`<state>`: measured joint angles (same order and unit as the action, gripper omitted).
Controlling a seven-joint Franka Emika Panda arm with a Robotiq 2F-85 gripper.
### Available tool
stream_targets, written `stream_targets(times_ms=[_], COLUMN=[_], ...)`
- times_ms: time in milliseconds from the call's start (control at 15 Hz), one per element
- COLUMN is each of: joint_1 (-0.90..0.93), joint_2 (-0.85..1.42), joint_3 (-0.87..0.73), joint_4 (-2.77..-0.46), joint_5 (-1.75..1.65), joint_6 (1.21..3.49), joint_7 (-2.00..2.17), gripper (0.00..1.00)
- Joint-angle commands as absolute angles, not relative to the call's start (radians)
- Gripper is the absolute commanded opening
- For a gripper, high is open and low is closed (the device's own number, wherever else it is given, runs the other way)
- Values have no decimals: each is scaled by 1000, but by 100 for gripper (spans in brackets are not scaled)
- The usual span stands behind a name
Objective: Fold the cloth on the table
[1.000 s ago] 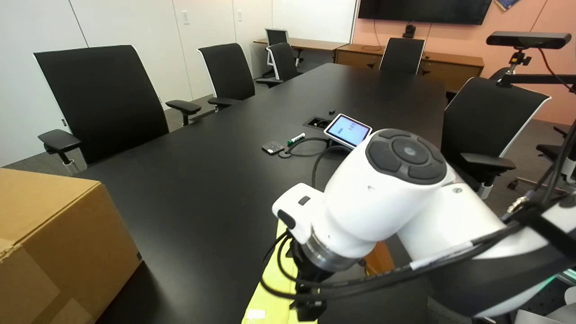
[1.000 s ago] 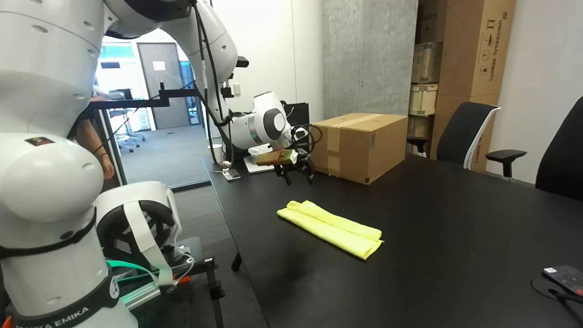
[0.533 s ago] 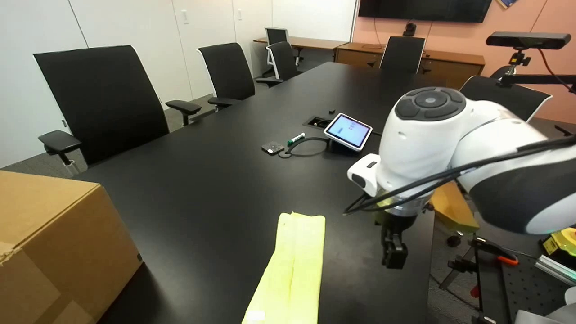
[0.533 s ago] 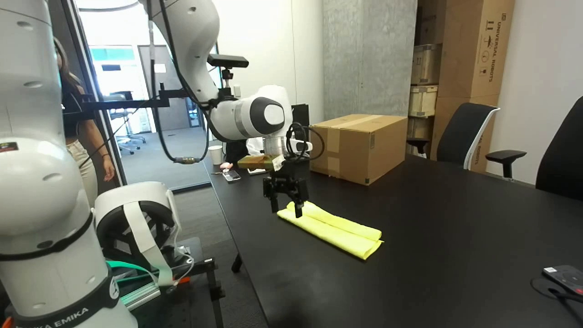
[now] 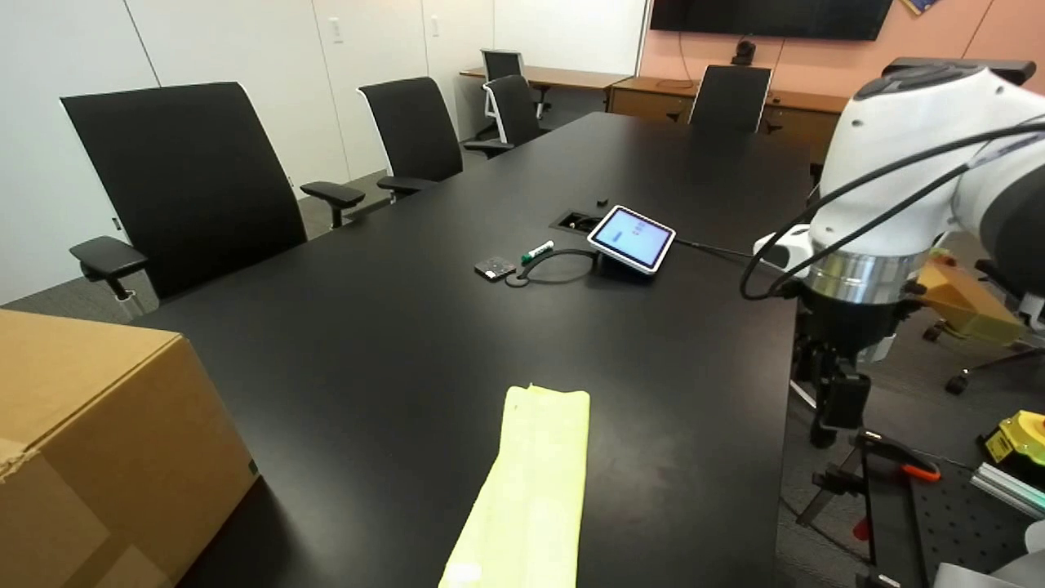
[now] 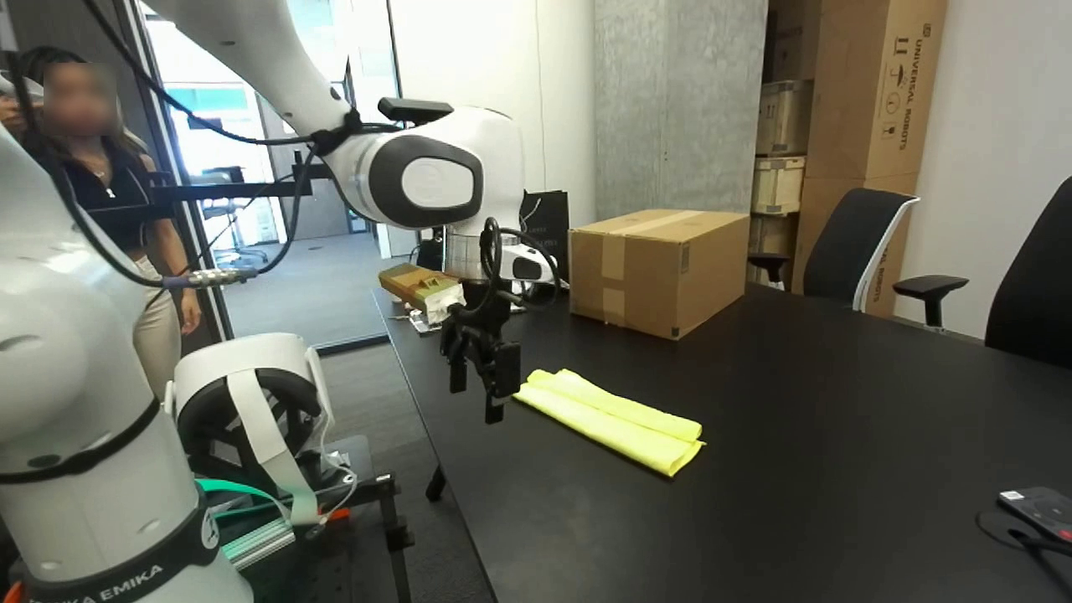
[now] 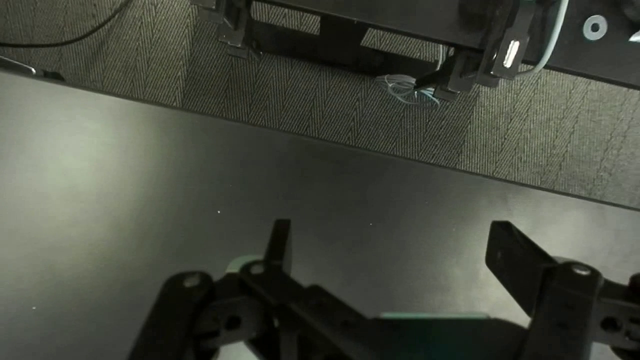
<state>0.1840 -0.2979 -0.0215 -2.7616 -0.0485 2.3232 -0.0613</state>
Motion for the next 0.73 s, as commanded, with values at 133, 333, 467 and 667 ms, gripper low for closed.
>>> stream_targets(times_ms=[133, 333, 467, 667], joint_1=[87, 8, 18, 0], joint_2=[-593, -747, -678, -743], joint_3=[-95, -167, -142, -165], joint_4=[-2744, -2749, -2742, -2747], joint_5=[18, -29, -15, -18], joint_6=[2084, 1944, 1982, 1947], joint_7=[-228, -313, -280, -306], gripper=[100, 100, 100, 100])
